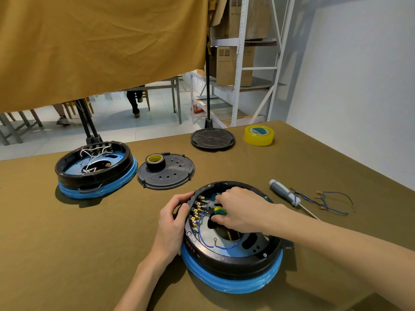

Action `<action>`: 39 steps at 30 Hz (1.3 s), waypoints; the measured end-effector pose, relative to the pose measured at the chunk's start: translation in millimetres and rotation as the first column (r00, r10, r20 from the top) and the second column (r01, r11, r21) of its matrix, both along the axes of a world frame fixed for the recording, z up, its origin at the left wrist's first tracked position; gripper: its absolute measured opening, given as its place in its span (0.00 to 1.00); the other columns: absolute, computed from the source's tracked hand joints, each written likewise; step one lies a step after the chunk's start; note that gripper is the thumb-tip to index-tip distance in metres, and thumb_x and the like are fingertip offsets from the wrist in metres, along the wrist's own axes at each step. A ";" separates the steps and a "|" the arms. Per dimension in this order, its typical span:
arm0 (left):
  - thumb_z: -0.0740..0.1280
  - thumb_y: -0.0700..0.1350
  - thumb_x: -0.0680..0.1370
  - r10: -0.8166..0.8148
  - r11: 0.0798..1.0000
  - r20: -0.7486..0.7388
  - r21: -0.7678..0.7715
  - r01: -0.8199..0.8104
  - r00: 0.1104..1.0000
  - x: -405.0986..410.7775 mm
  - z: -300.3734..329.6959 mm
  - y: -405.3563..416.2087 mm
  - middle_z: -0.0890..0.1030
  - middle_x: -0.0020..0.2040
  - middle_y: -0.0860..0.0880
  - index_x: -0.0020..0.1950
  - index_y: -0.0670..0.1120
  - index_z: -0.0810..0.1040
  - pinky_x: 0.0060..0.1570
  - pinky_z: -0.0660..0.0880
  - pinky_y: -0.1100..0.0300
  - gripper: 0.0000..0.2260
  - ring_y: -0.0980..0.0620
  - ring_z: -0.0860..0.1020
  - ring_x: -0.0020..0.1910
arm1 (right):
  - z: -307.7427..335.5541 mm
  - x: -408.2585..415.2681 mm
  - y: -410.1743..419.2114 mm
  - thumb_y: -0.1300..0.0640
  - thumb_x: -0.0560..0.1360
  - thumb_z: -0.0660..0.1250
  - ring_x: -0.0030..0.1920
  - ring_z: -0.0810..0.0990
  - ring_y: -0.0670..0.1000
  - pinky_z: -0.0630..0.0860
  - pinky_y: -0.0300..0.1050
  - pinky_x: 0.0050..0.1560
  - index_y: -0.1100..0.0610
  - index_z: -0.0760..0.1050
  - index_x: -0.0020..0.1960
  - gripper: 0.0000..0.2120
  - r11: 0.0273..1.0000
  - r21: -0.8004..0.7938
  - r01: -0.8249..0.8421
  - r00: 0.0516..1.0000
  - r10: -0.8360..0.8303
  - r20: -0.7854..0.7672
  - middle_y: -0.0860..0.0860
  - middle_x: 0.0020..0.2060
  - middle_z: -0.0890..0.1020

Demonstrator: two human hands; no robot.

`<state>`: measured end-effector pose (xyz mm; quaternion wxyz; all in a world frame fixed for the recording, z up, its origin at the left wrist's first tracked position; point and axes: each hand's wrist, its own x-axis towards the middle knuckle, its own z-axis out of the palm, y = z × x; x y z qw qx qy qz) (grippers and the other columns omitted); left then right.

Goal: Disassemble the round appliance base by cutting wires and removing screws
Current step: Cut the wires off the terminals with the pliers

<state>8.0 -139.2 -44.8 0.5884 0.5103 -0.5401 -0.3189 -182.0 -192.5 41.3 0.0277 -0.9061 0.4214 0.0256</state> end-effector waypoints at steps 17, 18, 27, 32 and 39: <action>0.61 0.42 0.84 -0.006 1.000 0.020 -0.007 0.006 1.000 2.1 -3.3 -0.9 0.83 0.56 0.61 0.65 0.51 0.79 0.51 0.78 0.68 0.12 0.60 0.81 0.58 | 8.2 2.2 -5.5 0.36 0.81 0.59 0.49 0.77 0.56 0.74 0.51 0.46 0.54 0.74 0.56 0.21 0.995 0.103 0.020 0.989 -0.005 -0.146 0.51 0.45 0.74; 0.61 0.44 0.84 -0.004 1.000 0.021 -0.008 0.004 1.000 1.9 -3.0 -1.0 0.83 0.56 0.61 0.65 0.51 0.79 0.51 0.78 0.68 0.12 0.60 0.81 0.58 | 10.4 2.6 -7.3 0.36 0.81 0.59 0.49 0.77 0.56 0.77 0.52 0.48 0.54 0.75 0.56 0.21 0.993 0.115 0.014 0.988 0.004 -0.153 0.51 0.46 0.75; 0.60 0.49 0.80 -0.026 1.000 0.003 -0.010 0.026 1.000 1.1 0.3 -0.6 0.83 0.55 0.61 0.64 0.50 0.79 0.51 0.78 0.67 0.15 0.61 0.81 0.57 | 0.5 -7.0 -2.9 0.38 0.82 0.60 0.49 0.78 0.55 0.78 0.52 0.48 0.54 0.76 0.63 0.21 0.991 0.134 -0.003 1.000 0.007 -0.026 0.50 0.47 0.75; 0.60 0.48 0.80 -0.038 0.999 -0.042 -0.023 0.037 0.998 -0.8 1.3 -0.8 0.84 0.54 0.59 0.63 0.50 0.79 0.48 0.79 0.67 0.14 0.59 0.82 0.55 | 1.7 -9.3 -1.4 0.38 0.82 0.59 0.47 0.74 0.55 0.70 0.49 0.42 0.54 0.73 0.58 0.19 1.000 0.022 0.001 0.998 0.000 -0.068 0.51 0.46 0.72; 0.60 0.49 0.80 -0.032 0.999 -0.032 -0.013 0.032 0.999 -1.7 0.6 -0.2 0.84 0.55 0.57 0.64 0.50 0.79 0.50 0.79 0.66 0.15 0.58 0.81 0.57 | 1.6 -10.8 -0.7 0.38 0.82 0.59 0.46 0.75 0.56 0.71 0.50 0.42 0.55 0.73 0.55 0.20 1.000 0.010 -0.028 0.997 0.029 -0.066 0.50 0.42 0.71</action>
